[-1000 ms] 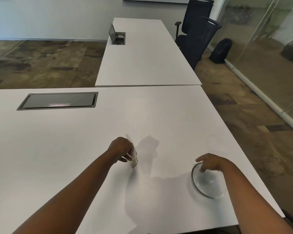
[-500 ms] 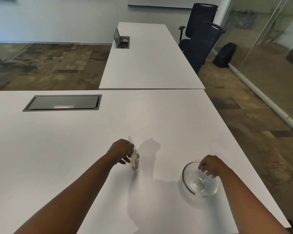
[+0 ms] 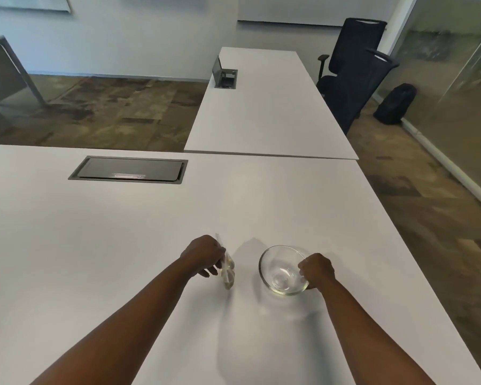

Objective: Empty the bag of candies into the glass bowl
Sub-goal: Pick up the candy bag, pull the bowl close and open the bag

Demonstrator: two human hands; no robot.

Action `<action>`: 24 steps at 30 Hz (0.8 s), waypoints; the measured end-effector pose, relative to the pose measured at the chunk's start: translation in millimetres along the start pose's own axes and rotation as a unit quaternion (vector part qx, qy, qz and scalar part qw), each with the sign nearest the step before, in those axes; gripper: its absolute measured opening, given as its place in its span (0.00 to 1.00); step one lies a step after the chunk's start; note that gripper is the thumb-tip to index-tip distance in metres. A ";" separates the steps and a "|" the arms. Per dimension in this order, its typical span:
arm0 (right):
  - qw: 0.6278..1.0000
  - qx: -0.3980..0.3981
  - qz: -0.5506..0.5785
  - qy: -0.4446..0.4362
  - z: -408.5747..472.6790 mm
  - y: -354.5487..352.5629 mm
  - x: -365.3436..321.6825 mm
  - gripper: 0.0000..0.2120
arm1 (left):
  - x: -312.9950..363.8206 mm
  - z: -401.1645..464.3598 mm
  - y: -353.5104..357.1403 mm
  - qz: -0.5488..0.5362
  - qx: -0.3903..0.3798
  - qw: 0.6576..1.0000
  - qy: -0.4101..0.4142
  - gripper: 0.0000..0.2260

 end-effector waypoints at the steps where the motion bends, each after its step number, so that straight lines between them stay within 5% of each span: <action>1: 1.000 0.013 0.008 -0.002 2.4 0.7 -2.1 0.12 | -0.4 -0.9 -0.2 0.002 0.000 1.000 -0.001 0.17; 5: 1.000 0.027 -0.006 -0.007 9.3 6.6 -9.6 0.18 | -2.4 -2.6 -2.7 -0.007 -0.001 1.000 -0.010 0.17; 9: 0.999 0.043 0.001 -0.003 10.9 10.7 -15.1 0.06 | -3.6 -3.8 -6.5 -0.019 0.009 1.000 -0.016 0.15; 18: 0.997 0.048 -0.053 -0.010 7.3 14.3 -22.1 0.15 | -2.1 -4.7 -9.9 -0.026 0.019 0.999 -0.015 0.15; 24: 0.999 -0.001 -0.044 0.008 2.8 17.0 -17.9 0.08 | -0.3 -6.1 -11.2 -0.040 0.014 0.999 -0.019 0.15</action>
Point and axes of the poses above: each hand's wrist, its own z-axis towards the middle knuckle, its own y-axis out of the palm, x = y × z, the point moved 8 cm from there along z, towards the middle knuckle, and after that the axes turned 9 degrees about -y, right-handed, at the moved point
